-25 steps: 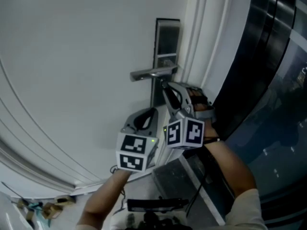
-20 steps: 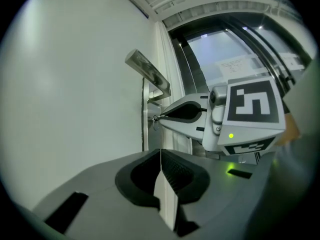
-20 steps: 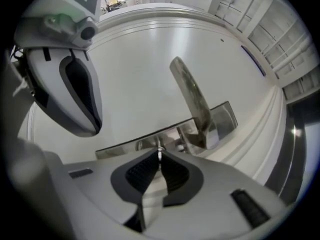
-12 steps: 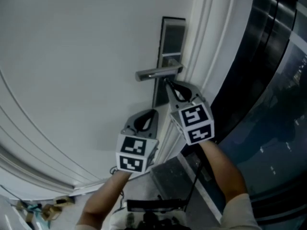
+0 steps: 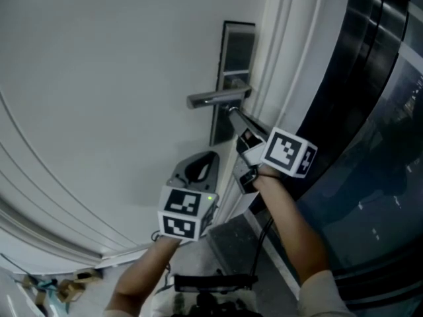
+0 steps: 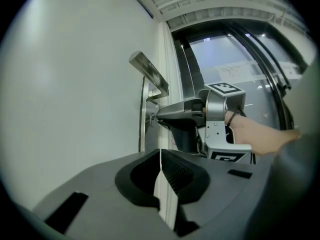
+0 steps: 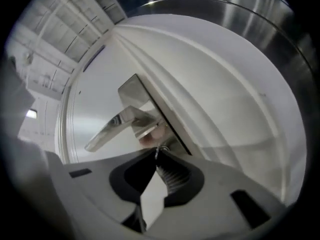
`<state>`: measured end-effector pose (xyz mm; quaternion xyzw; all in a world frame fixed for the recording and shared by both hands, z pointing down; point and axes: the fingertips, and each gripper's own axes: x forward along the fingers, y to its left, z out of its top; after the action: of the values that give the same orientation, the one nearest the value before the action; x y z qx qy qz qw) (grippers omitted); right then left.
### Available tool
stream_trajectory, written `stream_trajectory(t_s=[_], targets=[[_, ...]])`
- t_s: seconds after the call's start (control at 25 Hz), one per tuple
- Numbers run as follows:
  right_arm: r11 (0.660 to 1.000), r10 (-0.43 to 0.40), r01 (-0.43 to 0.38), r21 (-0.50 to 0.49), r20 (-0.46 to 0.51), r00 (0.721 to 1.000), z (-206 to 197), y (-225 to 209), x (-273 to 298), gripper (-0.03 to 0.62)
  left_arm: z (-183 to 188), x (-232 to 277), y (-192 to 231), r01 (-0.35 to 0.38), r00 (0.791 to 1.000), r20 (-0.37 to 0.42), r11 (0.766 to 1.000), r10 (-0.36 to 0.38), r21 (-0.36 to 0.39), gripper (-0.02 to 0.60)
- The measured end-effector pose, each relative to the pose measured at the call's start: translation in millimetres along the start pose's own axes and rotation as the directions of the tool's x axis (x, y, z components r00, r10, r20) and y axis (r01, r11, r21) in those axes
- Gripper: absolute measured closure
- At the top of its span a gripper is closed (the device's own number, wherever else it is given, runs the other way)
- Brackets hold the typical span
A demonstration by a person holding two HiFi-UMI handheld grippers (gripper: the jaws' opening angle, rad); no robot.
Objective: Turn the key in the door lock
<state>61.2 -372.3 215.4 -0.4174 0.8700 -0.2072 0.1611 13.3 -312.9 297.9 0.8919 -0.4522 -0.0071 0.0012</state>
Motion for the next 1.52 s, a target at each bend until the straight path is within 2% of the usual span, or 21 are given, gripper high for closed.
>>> stream_trajectory(t_s=[0.16, 0.28, 0.4, 0.52, 0.56, 0.6, 0.64, 0.68, 0.76, 0.84, 0.96, 1.08, 1.12, 1.16, 1.24, 1.32, 1.4, 1.44, 1.52], targets=[[0.984, 0.024, -0.030, 0.178, 0.038, 0.999, -1.1, -4.0, -0.6, 0.554, -2.9, -1.2, 1.3, -0.007, 1.000, -0.003, 1.000, 0.007, -0.007, 0.563], [0.949, 0.036, -0.055, 0.310, 0.067, 0.997, -2.3, -6.0, -2.3, 0.553, -4.3, -2.8, 3.0, -0.014, 1.000, -0.004, 1.000, 0.014, -0.010, 0.563], [0.886, 0.068, -0.104, 0.452, 0.095, 0.993, -2.4, -8.7, -1.7, 0.546, -5.1, -2.3, 3.7, -0.015, 1.000, -0.002, 1.000, 0.014, -0.012, 0.563], [0.800, 0.105, -0.158, 0.578, 0.124, 0.987, -3.0, -10.7, -0.9, 0.532, -5.5, -1.4, 2.4, -0.011, 1.000, -0.002, 1.000, 0.011, -0.016, 0.563], [0.779, 0.117, -0.175, 0.602, 0.134, 0.984, -3.0, -10.7, -0.8, 0.527, -5.4, -1.2, 1.6, -0.010, 1.000, -0.002, 1.000, 0.010, -0.017, 0.563], [0.775, 0.127, -0.185, 0.604, 0.138, 0.982, -2.8, -10.4, -0.8, 0.524, -5.2, -1.0, 0.8, -0.008, 1.000, -0.002, 1.000, 0.008, -0.017, 0.563], [0.793, 0.131, -0.185, 0.581, 0.134, 0.982, -2.5, -9.9, -1.0, 0.523, -5.0, -0.8, -0.1, -0.006, 1.000, -0.002, 1.000, 0.006, -0.015, 0.563], [0.827, 0.128, -0.172, 0.536, 0.120, 0.985, -2.2, -9.2, -1.3, 0.523, -4.8, -0.7, -0.6, -0.005, 1.000, -0.001, 1.000, 0.005, -0.013, 0.563], [0.904, 0.099, -0.122, 0.410, 0.078, 0.992, -1.7, -7.6, -1.6, 0.528, -4.0, -0.3, -0.2, -0.007, 1.000, 0.000, 1.000, 0.007, -0.009, 0.563], [0.961, 0.055, -0.063, 0.270, 0.038, 0.998, -1.4, -7.3, -2.2, 0.520, -3.2, 0.2, 1.6, -0.010, 1.000, 0.002, 1.000, 0.010, -0.008, 0.563], [0.996, 0.012, -0.013, 0.088, 0.002, 1.000, -0.2, -5.1, -5.7, 0.468, -4.4, 0.6, 4.3, -0.014, 1.000, -0.001, 1.000, 0.014, -0.008, 0.563], [0.991, -0.014, 0.013, -0.135, -0.010, 1.000, 3.8, 0.8, -11.3, 0.468, -5.9, 0.8, 5.5, -0.013, 1.000, -0.006, 1.000, 0.013, -0.008, 0.563], [0.971, -0.026, 0.020, -0.240, -0.020, 0.999, 3.7, 3.6, -13.0, 0.467, -6.6, 1.2, 5.4, -0.011, 1.000, -0.007, 1.000, 0.011, -0.008, 0.563], [0.936, -0.043, 0.029, -0.350, -0.032, 0.999, 2.5, 6.0, -14.2, 0.451, -7.4, 1.8, 5.5, -0.009, 1.000, -0.009, 1.000, 0.009, -0.008, 0.563], [0.833, -0.090, 0.047, -0.551, -0.051, 0.995, -1.3, 9.0, -15.4, 0.439, -8.3, 2.9, 6.3, -0.008, 1.000, -0.011, 1.000, 0.008, -0.011, 0.563], [0.709, -0.134, 0.059, -0.703, -0.051, 0.990, -4.3, 11.3, -16.1, 0.439, -8.6, 3.3, 5.7, -0.006, 1.000, -0.012, 1.000, 0.006, -0.012, 0.563], [0.565, -0.166, 0.060, -0.823, -0.043, 0.985, -7.0, 16.0, -16.0, 0.439, -8.7, 3.7, 4.1, -0.002, 1.000, -0.012, 1.000, 0.002, -0.010, 0.563], [0.481, -0.182, 0.054, -0.875, -0.039, 0.983, -9.2, 19.1, -15.3, 0.439, -8.8, 3.8, 3.8, -0.001, 1.000, -0.012, 1.000, 0.000, -0.009, 0.563], [0.286, -0.214, 0.036, -0.958, -0.028, 0.976, -15.2, 23.1, -13.4, 0.439, -9.8, 3.6, 4.6, -0.002, 1.000, -0.013, 1.000, 0.002, -0.012, 0.563]])
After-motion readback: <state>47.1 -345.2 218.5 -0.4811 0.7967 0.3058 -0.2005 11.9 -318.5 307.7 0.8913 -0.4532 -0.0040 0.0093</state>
